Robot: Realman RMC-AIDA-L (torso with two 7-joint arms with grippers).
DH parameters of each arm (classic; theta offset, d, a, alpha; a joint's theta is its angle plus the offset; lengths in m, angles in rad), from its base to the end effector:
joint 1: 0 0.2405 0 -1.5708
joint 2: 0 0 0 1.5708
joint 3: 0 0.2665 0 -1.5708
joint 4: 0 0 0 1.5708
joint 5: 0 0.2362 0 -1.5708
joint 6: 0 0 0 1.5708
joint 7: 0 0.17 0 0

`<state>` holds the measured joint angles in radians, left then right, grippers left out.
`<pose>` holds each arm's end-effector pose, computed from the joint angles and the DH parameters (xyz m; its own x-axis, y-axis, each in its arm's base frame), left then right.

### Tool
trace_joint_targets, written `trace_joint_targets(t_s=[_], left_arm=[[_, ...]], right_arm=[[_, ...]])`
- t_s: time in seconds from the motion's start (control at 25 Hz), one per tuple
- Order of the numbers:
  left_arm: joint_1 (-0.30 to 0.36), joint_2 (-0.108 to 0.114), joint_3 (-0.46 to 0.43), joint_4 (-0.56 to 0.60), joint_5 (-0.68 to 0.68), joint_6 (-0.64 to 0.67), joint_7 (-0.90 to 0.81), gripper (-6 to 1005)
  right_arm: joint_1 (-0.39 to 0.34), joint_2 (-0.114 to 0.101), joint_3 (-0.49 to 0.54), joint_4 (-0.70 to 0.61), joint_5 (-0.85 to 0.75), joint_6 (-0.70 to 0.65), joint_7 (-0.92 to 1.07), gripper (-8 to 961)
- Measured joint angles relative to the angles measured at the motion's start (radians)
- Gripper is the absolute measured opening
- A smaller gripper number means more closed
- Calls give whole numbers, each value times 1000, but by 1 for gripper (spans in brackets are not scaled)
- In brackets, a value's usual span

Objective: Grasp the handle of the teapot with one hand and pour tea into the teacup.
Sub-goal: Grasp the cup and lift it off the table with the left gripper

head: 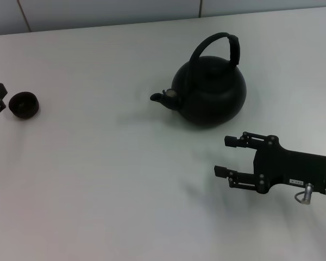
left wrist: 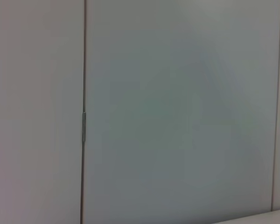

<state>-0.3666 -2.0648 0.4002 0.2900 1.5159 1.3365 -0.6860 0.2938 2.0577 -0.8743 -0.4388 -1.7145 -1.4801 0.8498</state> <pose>-0.3745 0.3432 0.0045 0.7092 0.0374 0.7041 0.6443 -0.4399 -0.6256 0.3437 0.2844 -0.0610 0.8306 -0.1697 -0.5303 -0.3800 -0.8690 -0.3170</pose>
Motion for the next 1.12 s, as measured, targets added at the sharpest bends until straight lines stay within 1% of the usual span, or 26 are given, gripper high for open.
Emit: trace_joint_targets(t_s=[0.24, 0.32, 0.36, 0.4, 0.52, 0.68, 1.12], left_arm=[[-16, -1, 15, -3, 6, -59, 1, 789], [-27, -1, 50, -3, 9, -112, 1, 786], [-38, -1, 95, -4, 10, -171, 2, 784], [-38, -1, 95, -4, 10, -171, 2, 783], [-55, -4, 147, -7, 9, -268, 4, 778], [-80, -5, 153, -42, 9, -341, 38, 772], [-115, -6, 160, -59, 10, -397, 55, 754]], right_arm=[[-1, 2, 0, 0, 0, 0, 0, 724], [-1, 2, 0, 0, 0, 0, 0, 724], [0, 2, 0, 0, -1, 0, 4, 724], [0, 2, 0, 0, -1, 0, 4, 724], [3, 2, 0, 0, -2, 0, 7, 724], [3, 2, 0, 0, -3, 0, 8, 723], [5, 4, 0, 0, 0, 0, 9, 723]])
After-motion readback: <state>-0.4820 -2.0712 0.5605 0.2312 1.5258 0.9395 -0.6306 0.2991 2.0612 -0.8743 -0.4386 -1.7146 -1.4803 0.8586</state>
